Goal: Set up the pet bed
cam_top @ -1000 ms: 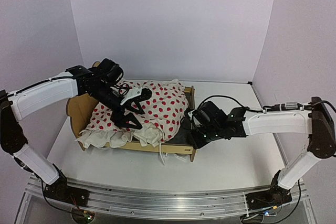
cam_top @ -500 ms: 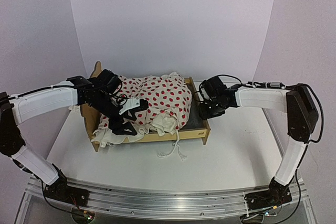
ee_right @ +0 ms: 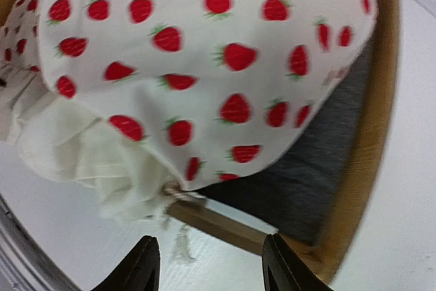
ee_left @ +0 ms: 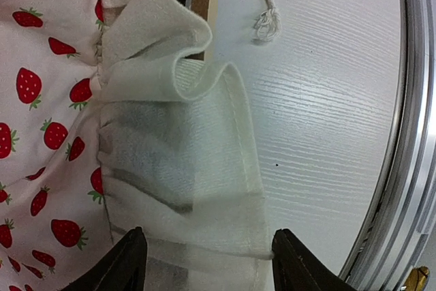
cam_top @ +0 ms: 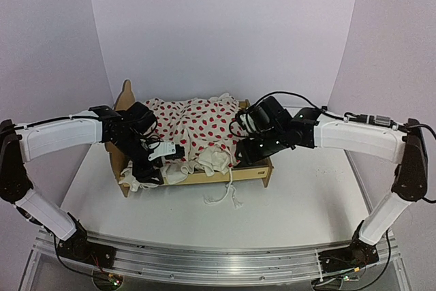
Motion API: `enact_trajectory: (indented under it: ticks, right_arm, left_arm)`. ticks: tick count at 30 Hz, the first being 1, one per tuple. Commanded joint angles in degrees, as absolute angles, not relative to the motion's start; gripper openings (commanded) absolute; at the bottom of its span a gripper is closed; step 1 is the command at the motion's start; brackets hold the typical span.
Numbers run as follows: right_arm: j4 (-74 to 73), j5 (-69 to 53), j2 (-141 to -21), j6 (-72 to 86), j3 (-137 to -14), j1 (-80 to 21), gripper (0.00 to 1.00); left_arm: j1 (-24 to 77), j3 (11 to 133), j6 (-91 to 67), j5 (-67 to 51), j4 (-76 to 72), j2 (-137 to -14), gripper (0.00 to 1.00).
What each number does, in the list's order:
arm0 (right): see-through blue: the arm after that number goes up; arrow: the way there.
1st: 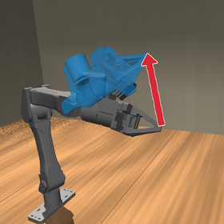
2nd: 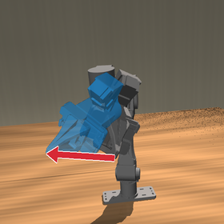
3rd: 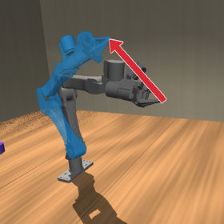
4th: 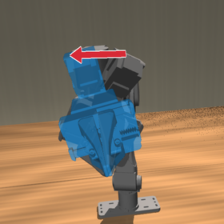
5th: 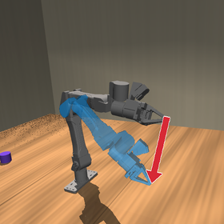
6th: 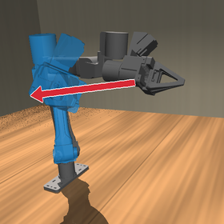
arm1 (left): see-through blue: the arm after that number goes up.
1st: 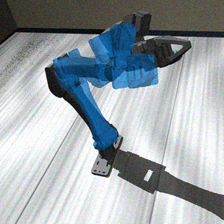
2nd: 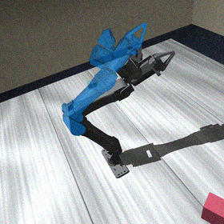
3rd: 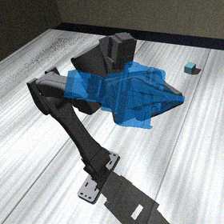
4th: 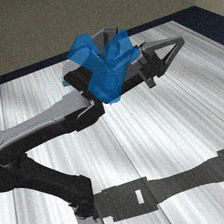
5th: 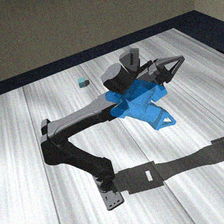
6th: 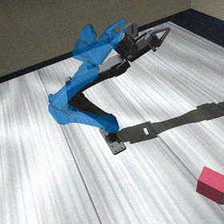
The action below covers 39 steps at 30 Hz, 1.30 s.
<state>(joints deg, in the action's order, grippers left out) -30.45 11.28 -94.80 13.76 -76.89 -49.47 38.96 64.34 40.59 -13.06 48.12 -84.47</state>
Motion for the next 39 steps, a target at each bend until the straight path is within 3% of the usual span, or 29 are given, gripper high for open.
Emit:
enact_trajectory:
  ticks: [1, 7, 12, 14, 26, 32, 34, 37, 39]
  right_arm:
    - [-18.9, 1.2, -99.8, 21.5, -74.9, -50.2, 0.52]
    - [-17.4, 2.8, -105.2, 22.8, -77.2, -50.2, 0.47]
    - [-17.7, 3.3, -105.6, 24.2, -76.2, -49.7, 0.08]
    - [-19.1, 3.6, -104.1, 25.1, -74.3, -48.5, 0.00]
    - [-36.6, 12.8, -90.4, 20.6, -68.9, -41.0, 0.00]
    - [-37.6, 7.7, -91.8, 19.6, -70.4, -40.8, 0.01]
    - [-38.3, 6.0, -92.7, 20.0, -71.2, -40.8, 0.07]
    - [-38.9, 4.3, -91.1, 20.6, -71.3, -40.8, 0.32]
    - [-39.3, 3.2, -88.4, 20.6, -71.3, -40.8, 0.40]
  left_arm:
    - [37.8, 64.4, 40.3, -10.8, 50.0, -82.5, 0.59]
    - [37.2, 61.7, 40.6, -8.4, 49.6, -80.7, 0.39]
    - [37.0, 60.8, 41.4, -6.0, 50.0, -81.0, 0.14]
    - [36.7, 61.2, 41.8, -5.9, 50.1, -80.8, 0.02]
    - [33.1, 63.1, 44.7, -5.2, 50.2, -79.3, 0.00]
    - [33.0, 62.6, 45.4, -6.1, 51.1, -78.9, 0.00]
    - [33.0, 62.4, 45.7, -5.9, 51.6, -78.7, 0.00]
    - [33.0, 61.9, 46.8, -4.5, 52.6, -77.6, 0.00]
    - [32.7, 60.8, 47.6, -3.6, 53.7, -76.3, 0.00]
